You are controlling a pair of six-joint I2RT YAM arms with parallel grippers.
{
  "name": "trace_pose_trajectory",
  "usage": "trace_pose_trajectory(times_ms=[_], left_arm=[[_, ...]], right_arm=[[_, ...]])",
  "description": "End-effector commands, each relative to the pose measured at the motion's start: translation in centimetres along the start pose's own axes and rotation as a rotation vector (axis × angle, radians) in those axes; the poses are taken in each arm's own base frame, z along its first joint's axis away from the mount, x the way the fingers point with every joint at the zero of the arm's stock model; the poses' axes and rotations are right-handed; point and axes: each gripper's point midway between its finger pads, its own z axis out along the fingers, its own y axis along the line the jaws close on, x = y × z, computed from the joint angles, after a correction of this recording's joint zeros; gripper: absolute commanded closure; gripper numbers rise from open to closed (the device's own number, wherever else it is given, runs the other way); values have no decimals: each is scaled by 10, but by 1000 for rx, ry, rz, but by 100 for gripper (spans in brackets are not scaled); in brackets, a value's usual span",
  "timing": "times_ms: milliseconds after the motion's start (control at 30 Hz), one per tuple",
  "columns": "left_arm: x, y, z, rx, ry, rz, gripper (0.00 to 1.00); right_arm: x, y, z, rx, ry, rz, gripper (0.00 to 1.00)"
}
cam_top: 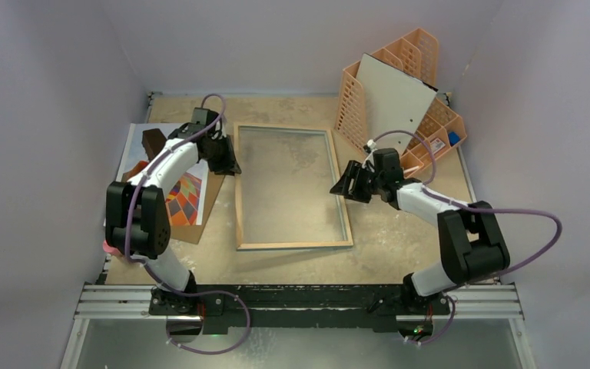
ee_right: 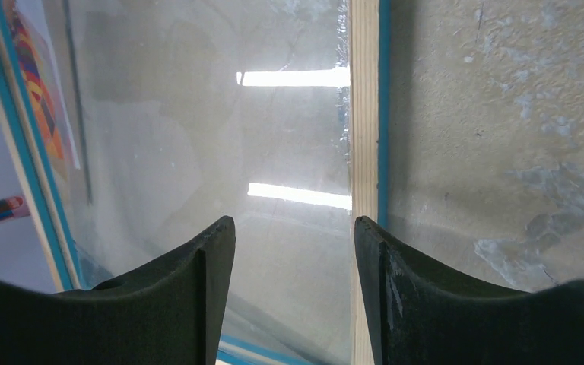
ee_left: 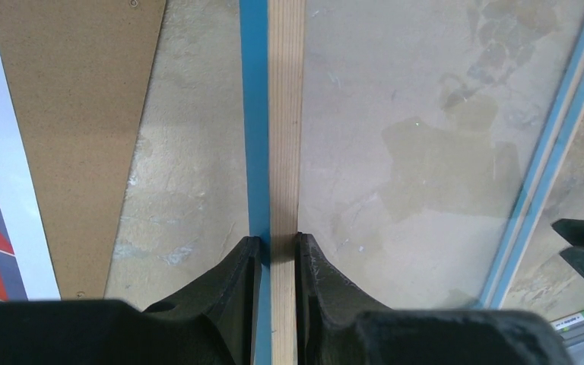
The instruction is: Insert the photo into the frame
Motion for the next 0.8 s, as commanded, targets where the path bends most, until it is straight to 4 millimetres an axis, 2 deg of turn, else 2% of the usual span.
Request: trace_pose_trajectory(times_ms=[0,233,367,433,500,567,667,767], left_arm=[[-22,-24,-25,89,-80,9,100],[-22,-29,-30,116,-85,6,100],[-21,-31,-31,126,-82,2,100],[-22,-33,-32,135,-84,1,100],[-23,-34,-34,138,-87,1,100],[-24,-33,-36,131,-97,2,100],[-29,-29,-39,98,-127,2,100],[-34,-23,-42,62,-158,-3,100]], right_arm=[[2,19,17,-80,48,-46,39],[19,34,50,-72,108,-82,41],[27,46,58,-96,130,-101,41],[28,45,60,-83,129,-109,43],[20,37,60,9,91,-132,45],[3,34,52,112,1,-156,49],[-27,43,32,191,-144,-184,53],[-43,55,16,211,-218,-197,53]])
